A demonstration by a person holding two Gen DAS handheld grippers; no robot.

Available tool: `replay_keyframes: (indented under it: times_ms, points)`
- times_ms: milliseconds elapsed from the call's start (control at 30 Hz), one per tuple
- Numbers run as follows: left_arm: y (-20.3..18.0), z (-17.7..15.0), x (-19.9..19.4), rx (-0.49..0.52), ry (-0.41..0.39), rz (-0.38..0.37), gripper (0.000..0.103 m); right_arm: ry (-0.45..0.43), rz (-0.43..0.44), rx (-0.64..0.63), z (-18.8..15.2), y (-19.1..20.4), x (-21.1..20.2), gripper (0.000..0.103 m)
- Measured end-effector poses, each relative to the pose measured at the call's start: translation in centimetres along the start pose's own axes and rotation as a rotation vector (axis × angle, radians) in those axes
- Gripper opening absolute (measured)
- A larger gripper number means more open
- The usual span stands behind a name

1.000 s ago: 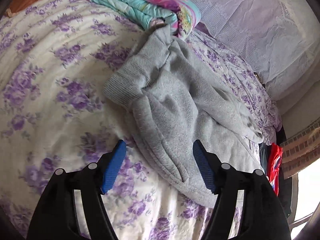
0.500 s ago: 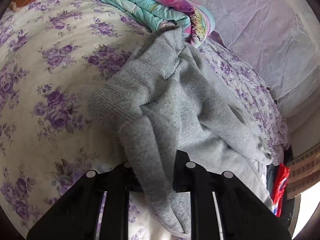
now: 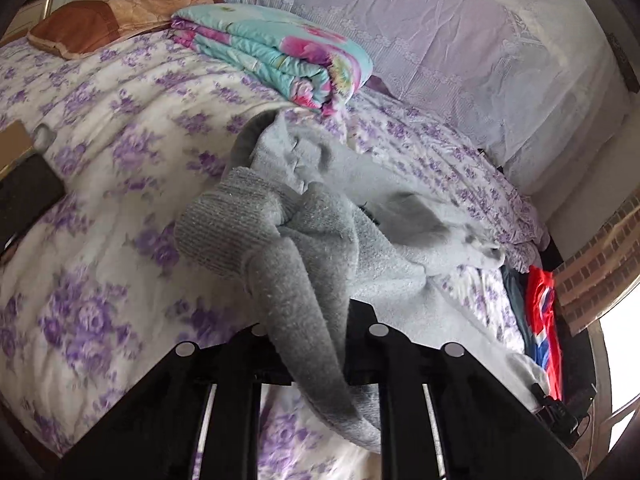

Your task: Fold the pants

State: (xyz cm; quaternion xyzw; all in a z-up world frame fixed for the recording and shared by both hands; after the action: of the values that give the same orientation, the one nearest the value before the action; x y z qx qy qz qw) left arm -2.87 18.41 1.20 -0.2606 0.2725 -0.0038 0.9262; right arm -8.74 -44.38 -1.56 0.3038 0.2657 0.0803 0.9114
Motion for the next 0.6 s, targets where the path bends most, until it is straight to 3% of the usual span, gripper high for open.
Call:
replay_keyframes:
  times_ms: [67,133,233,300,433,600]
  points:
    - [2.0,-2.3,0.9,-0.032,0.049,0.027,0.016,0.061,-0.049,-0.004,-1.0,-0.9,1.4,0.018]
    - [3.9,-4.2,1.5,-0.096,0.093,0.031,0.023,0.08,-0.032,0.01,-0.9,-1.3,1.6,0.02]
    - [5.1,-3.8,-0.5,-0.136,0.052,-0.007,0.034,0.107,-0.021,0.066,0.2,-2.0,0.5,0.031]
    - [6.0,-2.4,-2.6,-0.13,-0.024,0.052,0.053,0.078,-0.055,0.075,0.9,-2.8,-0.9,0.038]
    - [7.4,2.1,-4.9,-0.097,-0.153,0.184,0.053,-0.009,-0.146,0.08,2.0,-4.0,-2.8,0.041]
    - [4.7,7.3,0.3,0.002,-0.108,0.176,0.054,-0.125,-0.199,0.035,4.8,-2.6,-3.1,0.05]
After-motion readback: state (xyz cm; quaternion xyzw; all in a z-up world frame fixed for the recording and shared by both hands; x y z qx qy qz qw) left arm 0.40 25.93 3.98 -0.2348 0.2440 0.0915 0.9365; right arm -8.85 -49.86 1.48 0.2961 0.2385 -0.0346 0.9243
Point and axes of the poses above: each gripper's, at about its wrist camera, not at the fingertips, and x roughly the way its jaws point, y to its left, z to its top, the point moved 2 cm from there along x, roughly the way its jaws point, and after that the axes turned 14 degrees about -y, right-handed, at the moved point
